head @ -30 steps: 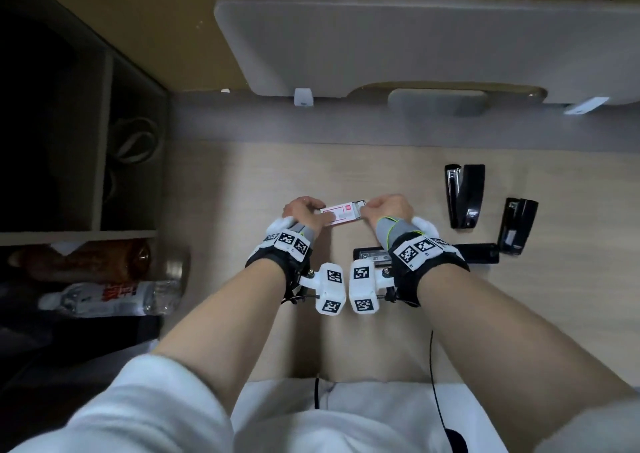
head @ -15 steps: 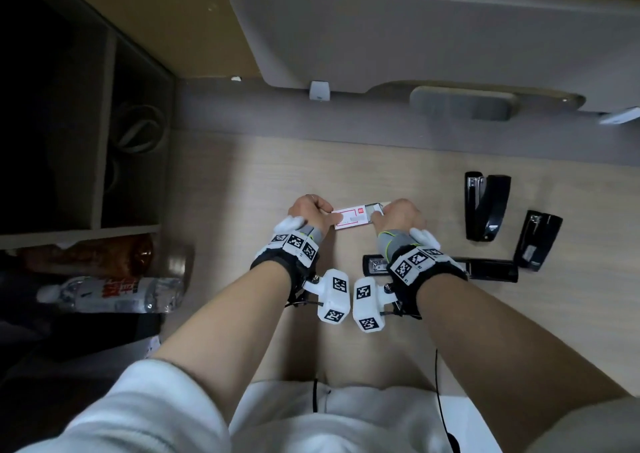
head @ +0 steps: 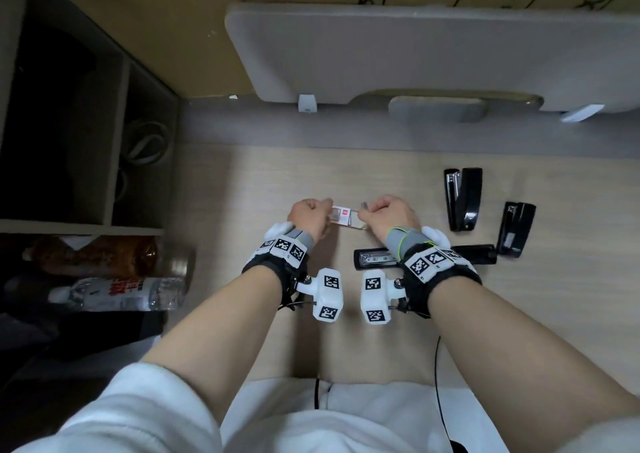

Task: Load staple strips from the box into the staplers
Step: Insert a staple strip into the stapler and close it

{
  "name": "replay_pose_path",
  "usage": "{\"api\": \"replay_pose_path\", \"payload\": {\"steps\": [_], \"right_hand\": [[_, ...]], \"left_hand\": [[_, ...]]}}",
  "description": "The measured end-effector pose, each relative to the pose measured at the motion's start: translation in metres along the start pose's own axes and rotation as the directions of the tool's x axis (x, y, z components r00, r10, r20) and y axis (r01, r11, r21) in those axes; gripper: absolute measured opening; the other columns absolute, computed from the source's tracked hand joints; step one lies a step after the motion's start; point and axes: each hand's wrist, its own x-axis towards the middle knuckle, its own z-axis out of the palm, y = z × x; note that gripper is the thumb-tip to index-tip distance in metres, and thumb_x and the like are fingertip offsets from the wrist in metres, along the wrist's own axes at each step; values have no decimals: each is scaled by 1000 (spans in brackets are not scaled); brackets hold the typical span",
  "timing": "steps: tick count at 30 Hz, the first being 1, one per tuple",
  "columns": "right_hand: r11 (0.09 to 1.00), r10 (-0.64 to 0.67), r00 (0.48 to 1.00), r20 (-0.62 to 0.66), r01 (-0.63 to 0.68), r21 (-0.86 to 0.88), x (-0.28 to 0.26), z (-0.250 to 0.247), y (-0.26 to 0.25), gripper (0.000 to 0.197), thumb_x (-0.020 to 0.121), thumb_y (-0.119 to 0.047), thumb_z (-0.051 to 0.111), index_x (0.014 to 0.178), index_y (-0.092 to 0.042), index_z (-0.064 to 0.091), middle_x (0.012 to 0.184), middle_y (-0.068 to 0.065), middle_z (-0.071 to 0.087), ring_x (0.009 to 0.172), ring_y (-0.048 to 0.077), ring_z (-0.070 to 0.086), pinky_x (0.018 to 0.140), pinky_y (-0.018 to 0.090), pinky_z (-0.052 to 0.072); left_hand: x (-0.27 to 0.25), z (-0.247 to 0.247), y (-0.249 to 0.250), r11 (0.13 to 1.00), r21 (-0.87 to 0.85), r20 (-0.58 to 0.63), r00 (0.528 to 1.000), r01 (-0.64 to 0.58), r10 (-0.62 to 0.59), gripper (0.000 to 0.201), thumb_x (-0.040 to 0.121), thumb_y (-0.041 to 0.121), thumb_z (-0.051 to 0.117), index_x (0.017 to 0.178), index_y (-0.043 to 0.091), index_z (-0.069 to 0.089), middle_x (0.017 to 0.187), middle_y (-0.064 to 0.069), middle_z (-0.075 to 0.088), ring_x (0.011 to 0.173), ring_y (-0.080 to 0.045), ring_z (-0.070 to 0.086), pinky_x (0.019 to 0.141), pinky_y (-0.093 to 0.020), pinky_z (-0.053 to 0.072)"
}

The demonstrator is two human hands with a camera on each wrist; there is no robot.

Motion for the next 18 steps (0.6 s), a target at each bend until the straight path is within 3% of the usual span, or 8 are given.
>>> {"api": "replay_pose_path", "payload": {"steps": [3,6,11,15,18], "right_hand": [[988,-121,992,28,118,103,-15,0,8,24,65,-42,76,71,-24,62,64,-10,63,64,13,60,62,26,44],[975,-182,982,58,172,144,-27,2,16,16,67,-31,77,70,-25,63,65,-9,65,63,12,61,69,29,52],[946,-223,973,61,200,255,-45,2,37,11,71,-23,79,74,-26,68,72,-6,69,64,8,62,72,25,54],[938,-234,969,85,202,280,-59,-2,51,16,70,-20,81,85,-24,76,78,-6,74,69,5,65,76,21,54],[940,-248,965,83,220,260,-70,-8,60,19,74,-19,79,91,-24,77,80,-10,74,74,2,67,80,19,53]], "left_hand": [[-30,5,6,987,-106,308,948,117,-79,33,93,40,55,84,11,68,71,-8,68,54,-20,60,60,-27,49],[-46,8,1,975,-129,457,884,178,-101,29,95,40,51,88,16,65,83,-8,71,76,-23,67,71,-29,51],[-57,9,-18,966,-178,516,854,190,-73,23,96,24,48,87,18,68,81,-1,73,80,-15,68,84,-30,53],[-64,9,-32,961,-203,523,851,188,-56,22,97,30,53,100,14,68,84,-2,70,77,-14,65,75,-25,57],[-69,14,-41,957,-221,541,840,187,-40,36,95,34,59,118,8,67,91,-4,70,76,-12,64,71,-25,59]]}}
